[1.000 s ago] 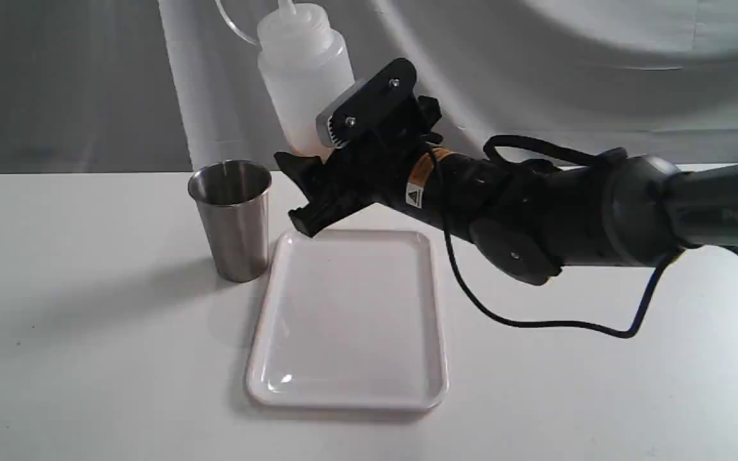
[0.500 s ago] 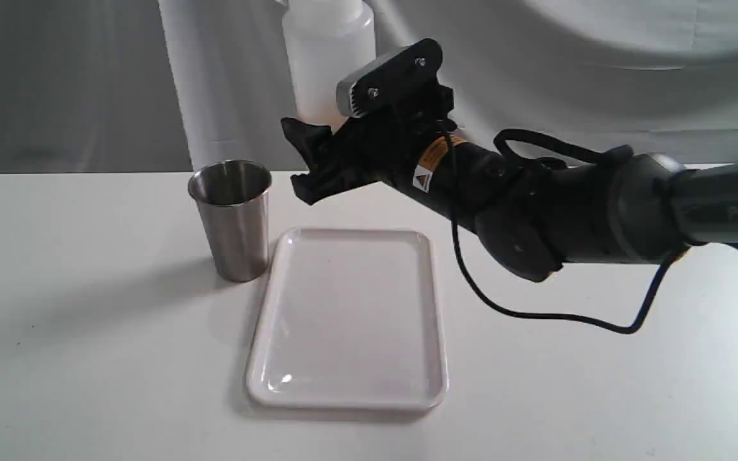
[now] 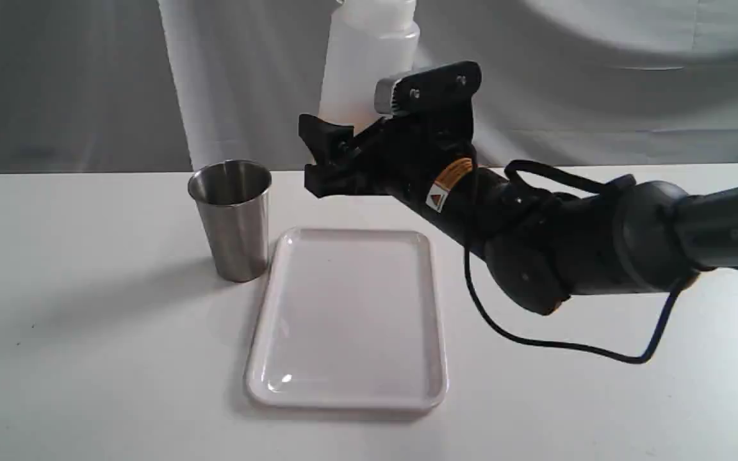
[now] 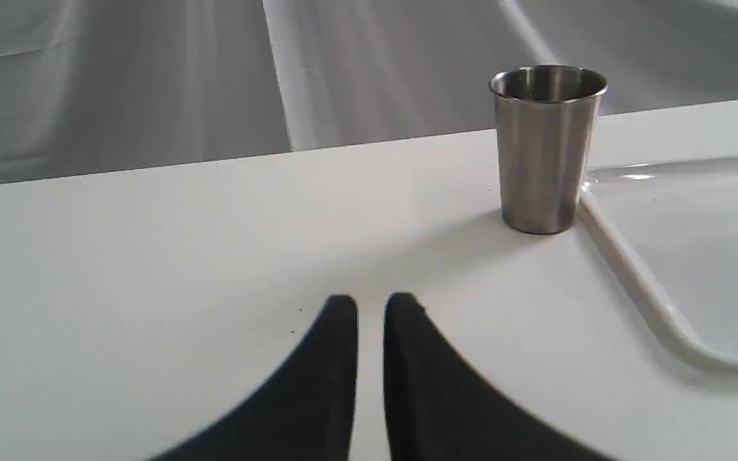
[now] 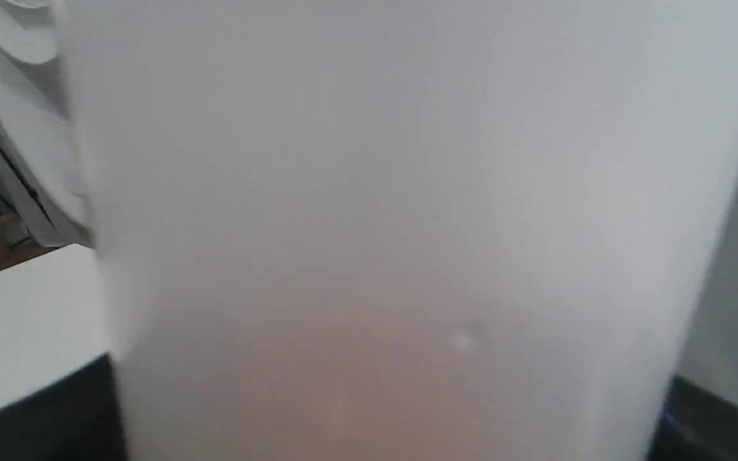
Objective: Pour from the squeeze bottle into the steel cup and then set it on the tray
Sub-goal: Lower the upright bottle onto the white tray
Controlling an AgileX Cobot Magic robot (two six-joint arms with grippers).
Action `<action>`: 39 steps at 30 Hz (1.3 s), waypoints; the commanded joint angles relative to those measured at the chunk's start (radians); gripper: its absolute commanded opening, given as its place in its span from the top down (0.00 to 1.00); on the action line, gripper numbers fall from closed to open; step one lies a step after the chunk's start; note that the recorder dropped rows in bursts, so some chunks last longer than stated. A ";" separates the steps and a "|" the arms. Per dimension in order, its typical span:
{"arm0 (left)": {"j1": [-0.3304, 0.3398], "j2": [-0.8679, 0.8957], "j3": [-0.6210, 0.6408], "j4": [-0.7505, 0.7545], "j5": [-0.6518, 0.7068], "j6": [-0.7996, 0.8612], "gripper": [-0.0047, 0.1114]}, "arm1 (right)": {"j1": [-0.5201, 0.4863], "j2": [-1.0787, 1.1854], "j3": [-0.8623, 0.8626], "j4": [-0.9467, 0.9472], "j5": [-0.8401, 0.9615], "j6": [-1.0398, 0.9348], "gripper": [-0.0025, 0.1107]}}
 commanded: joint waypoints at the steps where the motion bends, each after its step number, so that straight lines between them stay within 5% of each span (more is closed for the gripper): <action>1: 0.001 -0.005 0.004 0.004 -0.010 -0.001 0.89 | -0.009 -0.012 0.034 0.016 -0.093 0.003 0.98; 39: 0.001 -0.005 0.004 0.004 -0.010 -0.001 0.89 | -0.009 0.162 0.069 -0.168 -0.196 -0.075 0.98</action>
